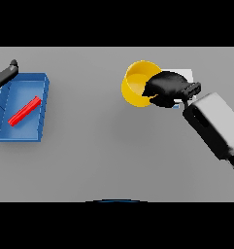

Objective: Pick up the red beaker and tilt it to pour out 1 green nut into yellow bowl. Pick up the yellow bowl and place it on the metallic measuring scale.

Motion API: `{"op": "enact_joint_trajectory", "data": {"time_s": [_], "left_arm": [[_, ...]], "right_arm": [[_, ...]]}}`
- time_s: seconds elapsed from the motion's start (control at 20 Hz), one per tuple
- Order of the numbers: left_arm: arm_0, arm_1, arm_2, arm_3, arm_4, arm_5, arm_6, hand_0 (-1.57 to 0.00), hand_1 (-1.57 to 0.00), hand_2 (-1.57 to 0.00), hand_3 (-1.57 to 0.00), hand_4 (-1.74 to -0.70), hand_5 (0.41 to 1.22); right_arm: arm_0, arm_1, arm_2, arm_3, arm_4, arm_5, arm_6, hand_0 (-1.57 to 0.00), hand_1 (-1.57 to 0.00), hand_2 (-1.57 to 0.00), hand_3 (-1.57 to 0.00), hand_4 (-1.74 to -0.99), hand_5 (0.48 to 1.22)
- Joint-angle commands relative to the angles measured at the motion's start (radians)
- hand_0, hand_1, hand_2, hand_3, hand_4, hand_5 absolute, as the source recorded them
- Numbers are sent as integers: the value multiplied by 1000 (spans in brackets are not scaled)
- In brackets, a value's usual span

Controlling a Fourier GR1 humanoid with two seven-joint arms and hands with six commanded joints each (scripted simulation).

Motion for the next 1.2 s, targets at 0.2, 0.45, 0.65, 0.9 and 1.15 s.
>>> {"op": "enact_joint_trajectory", "data": {"time_s": [0.2,0.45,0.65,0.9,1.15], "left_arm": [[-15,-8,3,34,-1,-10,13,1,1,1,1,-801,754],[1,1,8,-3,10,7,26,1,1,1,1,-812,755],[16,15,9,-40,15,23,42,1,1,1,1,-830,767],[23,29,9,-55,17,26,66,1,1,1,1,-846,780],[15,32,8,-54,15,24,83,1,1,1,1,-838,776]], "right_arm": [[-40,-39,-17,99,7,-47,-16,-1557,-1566,-1570,-1342,-1724,1221],[-71,-37,-17,233,21,-107,-56,-1567,-1533,-1571,-1376,-1726,1221],[-82,-45,-35,363,25,-158,-40,-1529,-1425,-1496,-1491,-1729,1221],[-95,-34,-26,471,36,-193,-55,-1482,-1314,-1403,-1545,-1730,1221],[-116,-24,-20,529,41,-219,-77,-1397,-1205,-1316,-1562,-1730,1221]]}}
